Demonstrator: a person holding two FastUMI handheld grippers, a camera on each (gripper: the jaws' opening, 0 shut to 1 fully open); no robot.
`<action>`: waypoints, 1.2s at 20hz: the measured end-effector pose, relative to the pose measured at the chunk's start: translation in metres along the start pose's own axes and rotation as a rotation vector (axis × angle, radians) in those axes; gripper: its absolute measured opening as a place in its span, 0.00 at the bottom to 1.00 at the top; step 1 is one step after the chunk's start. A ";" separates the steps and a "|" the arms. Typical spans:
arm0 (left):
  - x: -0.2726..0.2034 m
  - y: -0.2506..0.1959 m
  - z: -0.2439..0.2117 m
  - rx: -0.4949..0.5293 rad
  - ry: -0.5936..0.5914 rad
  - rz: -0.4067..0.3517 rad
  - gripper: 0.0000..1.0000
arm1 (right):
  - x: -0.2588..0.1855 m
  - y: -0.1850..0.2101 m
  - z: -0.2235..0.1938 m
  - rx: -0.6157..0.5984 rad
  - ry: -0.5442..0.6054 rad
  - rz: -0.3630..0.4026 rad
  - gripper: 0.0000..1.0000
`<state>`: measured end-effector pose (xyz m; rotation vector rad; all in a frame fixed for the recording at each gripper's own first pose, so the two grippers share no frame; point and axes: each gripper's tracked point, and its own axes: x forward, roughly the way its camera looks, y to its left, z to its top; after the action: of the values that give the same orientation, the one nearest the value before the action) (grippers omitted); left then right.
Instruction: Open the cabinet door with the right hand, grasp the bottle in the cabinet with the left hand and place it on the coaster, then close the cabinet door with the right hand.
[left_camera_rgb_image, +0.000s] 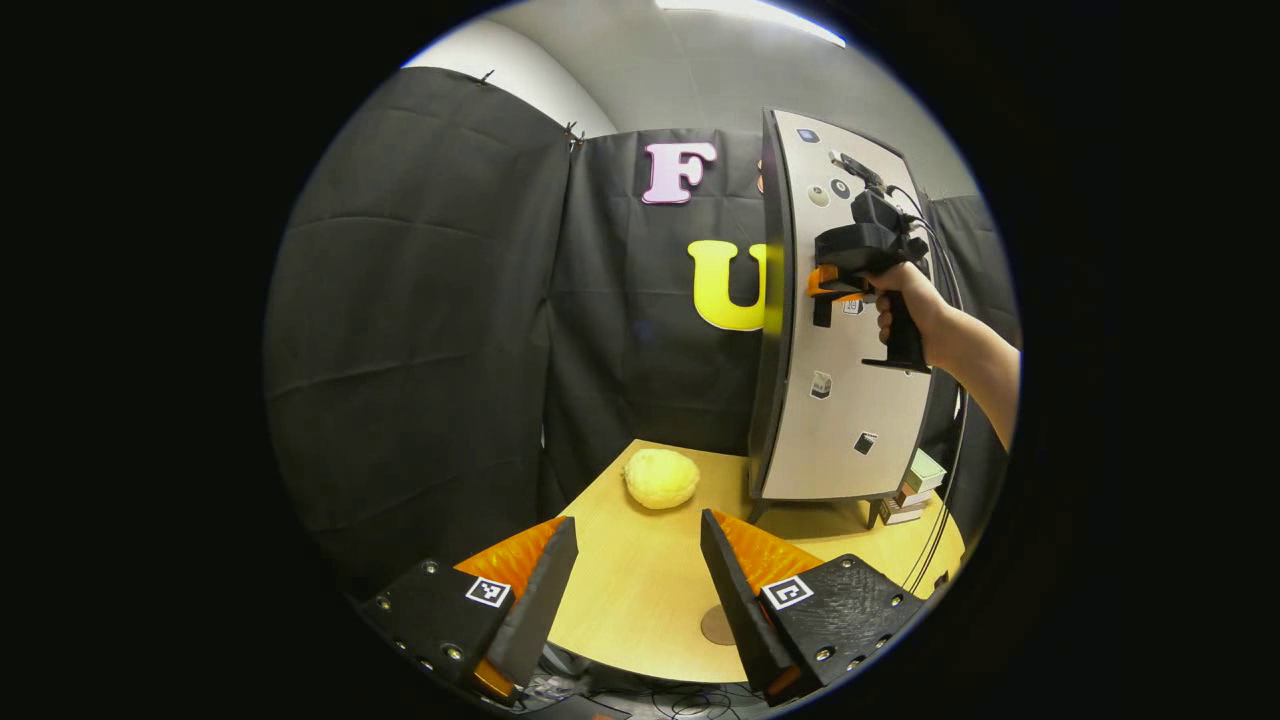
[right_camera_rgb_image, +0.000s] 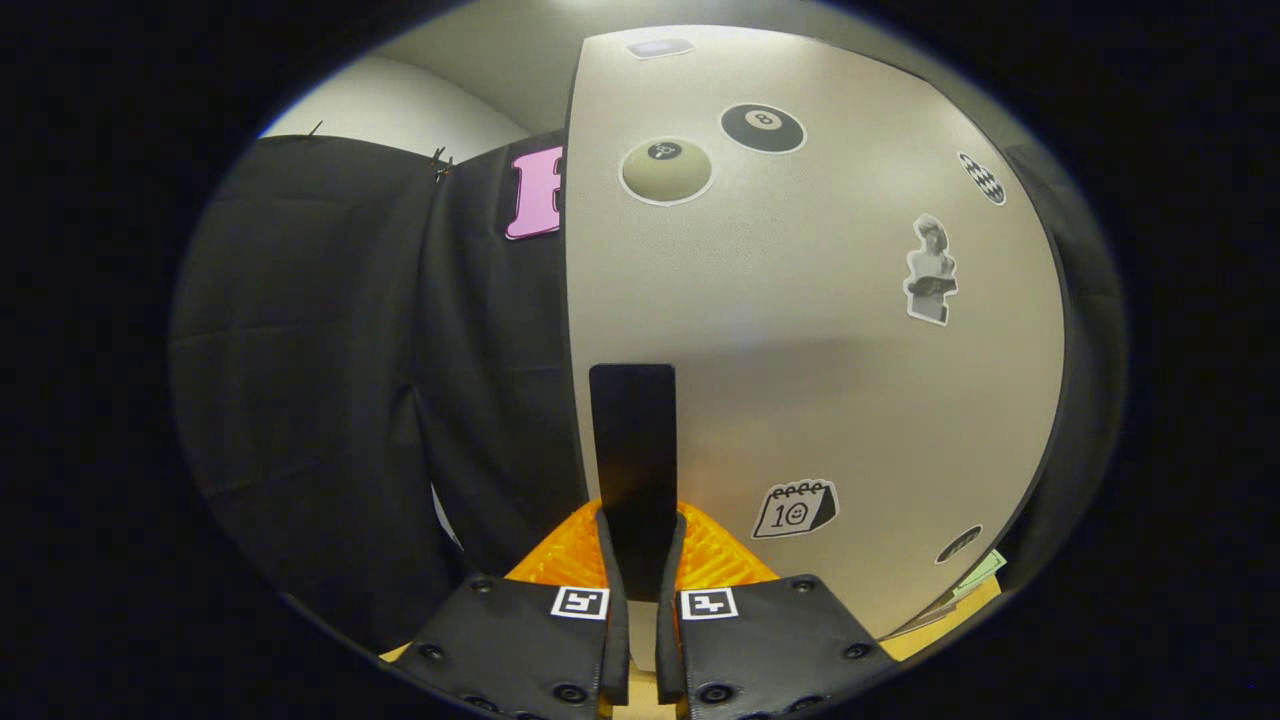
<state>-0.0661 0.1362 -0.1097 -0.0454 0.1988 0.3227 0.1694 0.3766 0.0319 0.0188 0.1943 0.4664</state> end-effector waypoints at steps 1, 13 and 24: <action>0.000 -0.002 0.003 0.003 -0.002 -0.002 0.73 | -0.005 0.003 0.000 0.000 0.001 0.016 0.09; -0.027 -0.031 -0.005 0.026 0.004 -0.030 0.70 | -0.054 0.003 -0.005 -0.001 -0.008 0.190 0.12; -0.024 -0.058 0.007 0.037 -0.008 -0.081 0.70 | -0.072 -0.015 -0.009 0.012 -0.049 0.241 0.09</action>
<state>-0.0683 0.0741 -0.0969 -0.0151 0.1948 0.2386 0.1113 0.3307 0.0351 0.0657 0.1471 0.7042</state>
